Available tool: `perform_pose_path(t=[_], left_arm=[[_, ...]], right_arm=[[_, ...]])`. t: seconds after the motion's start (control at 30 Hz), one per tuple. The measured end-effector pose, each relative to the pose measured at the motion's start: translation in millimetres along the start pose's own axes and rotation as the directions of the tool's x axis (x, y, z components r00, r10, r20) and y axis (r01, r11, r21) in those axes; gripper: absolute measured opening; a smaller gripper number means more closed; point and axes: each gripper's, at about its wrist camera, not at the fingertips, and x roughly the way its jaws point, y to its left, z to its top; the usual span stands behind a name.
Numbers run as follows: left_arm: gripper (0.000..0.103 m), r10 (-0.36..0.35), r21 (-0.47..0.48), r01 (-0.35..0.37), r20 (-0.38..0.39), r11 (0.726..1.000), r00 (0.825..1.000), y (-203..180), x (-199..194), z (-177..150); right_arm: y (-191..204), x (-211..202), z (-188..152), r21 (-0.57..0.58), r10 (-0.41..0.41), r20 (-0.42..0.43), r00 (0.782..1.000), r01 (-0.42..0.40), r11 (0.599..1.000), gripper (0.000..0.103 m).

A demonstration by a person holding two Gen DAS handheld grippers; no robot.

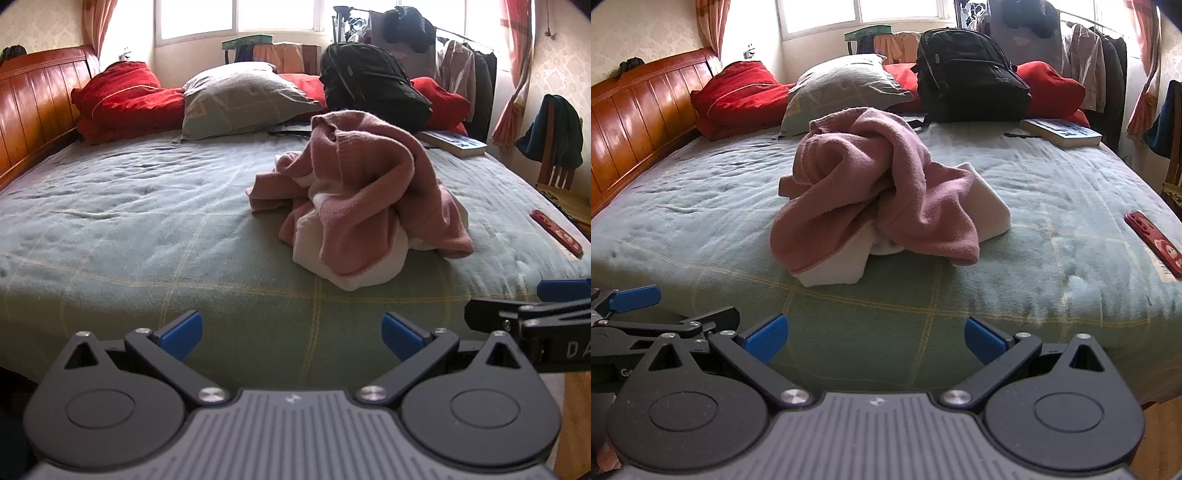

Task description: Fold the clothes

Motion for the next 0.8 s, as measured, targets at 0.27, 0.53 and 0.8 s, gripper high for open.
perform_pose_path(t=[0.27,0.53,0.8], left_arm=[[0.102,-0.029,0.021,0.029,-0.009,0.999,1.0,1,8,5],[0.102,-0.044,0.027,0.045,-0.009,0.999,0.999,0,28,12],[0.102,-0.076,0.071,0.08,-0.064,0.994,0.995,-6,62,21]], right_arm=[[-1,5,5,-0.009,-0.002,0.007,1.0,0.002,1.0,0.103],[-4,19,12,-0.019,0.024,0.031,0.999,-0.023,1.0,0.103],[-26,43,18,0.027,0.093,0.076,0.993,-0.095,0.995,0.103]])
